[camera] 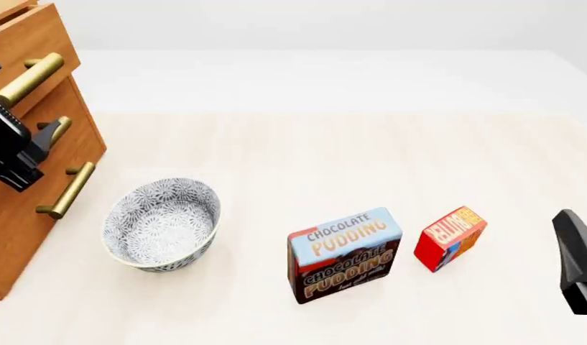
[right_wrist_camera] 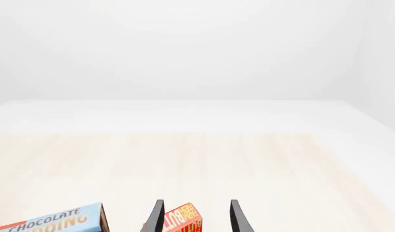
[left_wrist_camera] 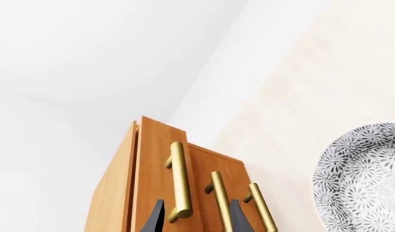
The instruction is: Put the butter at the back in the top drawer of the cabinet and close it.
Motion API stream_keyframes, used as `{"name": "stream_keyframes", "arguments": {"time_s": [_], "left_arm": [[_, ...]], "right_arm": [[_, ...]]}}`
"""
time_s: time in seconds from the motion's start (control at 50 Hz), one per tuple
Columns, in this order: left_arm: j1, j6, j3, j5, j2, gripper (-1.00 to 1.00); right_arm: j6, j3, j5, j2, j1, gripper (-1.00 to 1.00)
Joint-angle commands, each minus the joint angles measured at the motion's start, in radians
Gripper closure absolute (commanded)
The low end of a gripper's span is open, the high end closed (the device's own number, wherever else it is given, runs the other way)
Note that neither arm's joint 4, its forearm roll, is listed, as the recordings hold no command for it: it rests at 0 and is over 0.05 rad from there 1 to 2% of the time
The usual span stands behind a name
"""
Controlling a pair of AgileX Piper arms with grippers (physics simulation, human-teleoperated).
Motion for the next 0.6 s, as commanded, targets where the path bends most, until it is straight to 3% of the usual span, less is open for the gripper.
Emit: {"name": "stream_keyframes", "arguments": {"time_s": [0.02, 0.6], "left_arm": [[0.010, 0.012, 0.002, -0.009, 0.005, -1.00], [0.021, 0.026, -0.011, -0.012, 0.023, -1.00]], "right_arm": [[0.000, 0.000, 0.000, 0.000, 0.000, -1.00], [0.000, 0.000, 0.000, 0.000, 0.000, -1.00]]}}
